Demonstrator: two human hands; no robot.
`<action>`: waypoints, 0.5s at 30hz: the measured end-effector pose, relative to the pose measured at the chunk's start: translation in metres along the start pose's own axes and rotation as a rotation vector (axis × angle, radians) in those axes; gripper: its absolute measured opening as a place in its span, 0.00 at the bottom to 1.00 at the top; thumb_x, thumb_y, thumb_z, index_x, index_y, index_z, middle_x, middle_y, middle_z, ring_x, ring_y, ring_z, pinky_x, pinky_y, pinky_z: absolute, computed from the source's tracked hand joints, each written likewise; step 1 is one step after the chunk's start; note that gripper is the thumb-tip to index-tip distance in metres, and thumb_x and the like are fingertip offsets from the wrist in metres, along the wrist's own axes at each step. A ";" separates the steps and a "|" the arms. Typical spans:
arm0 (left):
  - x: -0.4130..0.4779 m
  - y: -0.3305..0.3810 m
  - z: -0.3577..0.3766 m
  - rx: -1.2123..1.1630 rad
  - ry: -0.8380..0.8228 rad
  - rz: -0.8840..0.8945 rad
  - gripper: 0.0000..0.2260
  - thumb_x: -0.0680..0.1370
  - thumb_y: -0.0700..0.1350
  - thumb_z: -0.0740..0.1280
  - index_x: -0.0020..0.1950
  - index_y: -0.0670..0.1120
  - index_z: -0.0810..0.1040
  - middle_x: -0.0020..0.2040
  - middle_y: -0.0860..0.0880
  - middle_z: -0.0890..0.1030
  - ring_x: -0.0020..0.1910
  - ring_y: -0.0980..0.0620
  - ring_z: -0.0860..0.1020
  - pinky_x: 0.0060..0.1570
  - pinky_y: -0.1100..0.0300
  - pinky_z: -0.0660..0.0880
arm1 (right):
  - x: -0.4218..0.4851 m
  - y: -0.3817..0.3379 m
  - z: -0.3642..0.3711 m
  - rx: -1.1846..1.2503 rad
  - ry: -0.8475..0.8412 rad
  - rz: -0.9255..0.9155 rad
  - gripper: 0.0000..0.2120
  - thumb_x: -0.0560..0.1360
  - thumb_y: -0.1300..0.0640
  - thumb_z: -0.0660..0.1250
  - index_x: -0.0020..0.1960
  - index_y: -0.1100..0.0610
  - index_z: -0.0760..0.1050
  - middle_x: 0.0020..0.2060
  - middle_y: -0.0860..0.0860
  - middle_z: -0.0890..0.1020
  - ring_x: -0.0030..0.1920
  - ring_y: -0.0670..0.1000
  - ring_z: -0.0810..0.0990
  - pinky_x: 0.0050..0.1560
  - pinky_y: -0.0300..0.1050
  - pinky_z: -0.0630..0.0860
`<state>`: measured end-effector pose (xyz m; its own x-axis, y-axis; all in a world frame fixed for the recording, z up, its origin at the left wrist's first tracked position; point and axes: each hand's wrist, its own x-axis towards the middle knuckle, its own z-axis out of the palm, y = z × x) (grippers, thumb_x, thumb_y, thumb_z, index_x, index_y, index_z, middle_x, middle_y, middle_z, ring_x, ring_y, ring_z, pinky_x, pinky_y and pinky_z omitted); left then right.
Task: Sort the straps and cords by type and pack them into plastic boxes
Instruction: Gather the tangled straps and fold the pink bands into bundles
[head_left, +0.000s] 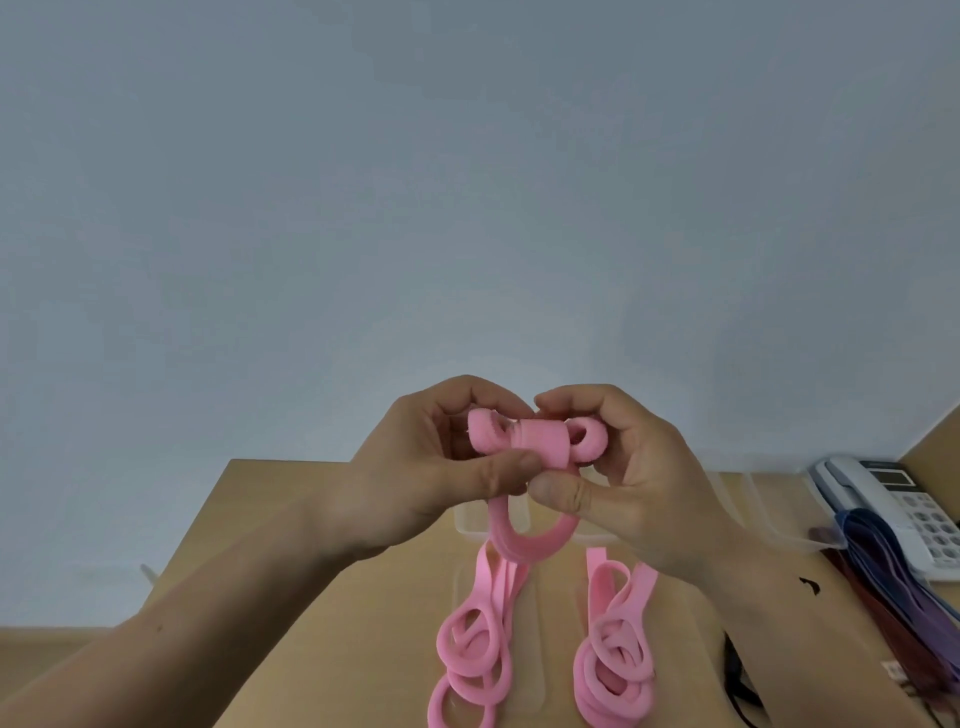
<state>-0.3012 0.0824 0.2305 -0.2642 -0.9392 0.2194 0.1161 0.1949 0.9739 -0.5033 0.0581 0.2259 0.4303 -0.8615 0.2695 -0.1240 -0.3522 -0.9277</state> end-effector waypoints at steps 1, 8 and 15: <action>0.000 0.000 0.000 0.012 0.007 0.021 0.12 0.69 0.36 0.74 0.51 0.42 0.80 0.43 0.46 0.83 0.41 0.48 0.82 0.43 0.59 0.79 | 0.000 0.000 -0.001 -0.012 -0.023 0.012 0.24 0.63 0.48 0.77 0.58 0.46 0.77 0.51 0.46 0.83 0.52 0.53 0.83 0.55 0.55 0.80; -0.003 -0.010 -0.002 0.184 -0.006 0.036 0.19 0.68 0.41 0.77 0.55 0.52 0.78 0.42 0.49 0.83 0.38 0.48 0.80 0.40 0.57 0.77 | 0.001 -0.005 0.000 0.003 0.049 0.062 0.16 0.68 0.47 0.73 0.54 0.52 0.81 0.42 0.48 0.86 0.38 0.51 0.84 0.41 0.41 0.80; -0.004 -0.007 -0.002 0.232 0.002 -0.084 0.19 0.65 0.50 0.76 0.56 0.51 0.80 0.48 0.48 0.84 0.44 0.45 0.83 0.47 0.46 0.81 | -0.003 -0.008 0.001 -0.004 0.138 -0.024 0.14 0.64 0.50 0.76 0.50 0.46 0.81 0.44 0.47 0.85 0.44 0.49 0.85 0.45 0.44 0.82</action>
<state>-0.2992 0.0846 0.2228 -0.2621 -0.9553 0.1369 -0.1298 0.1754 0.9759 -0.5028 0.0638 0.2320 0.3057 -0.8949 0.3251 -0.1184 -0.3745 -0.9196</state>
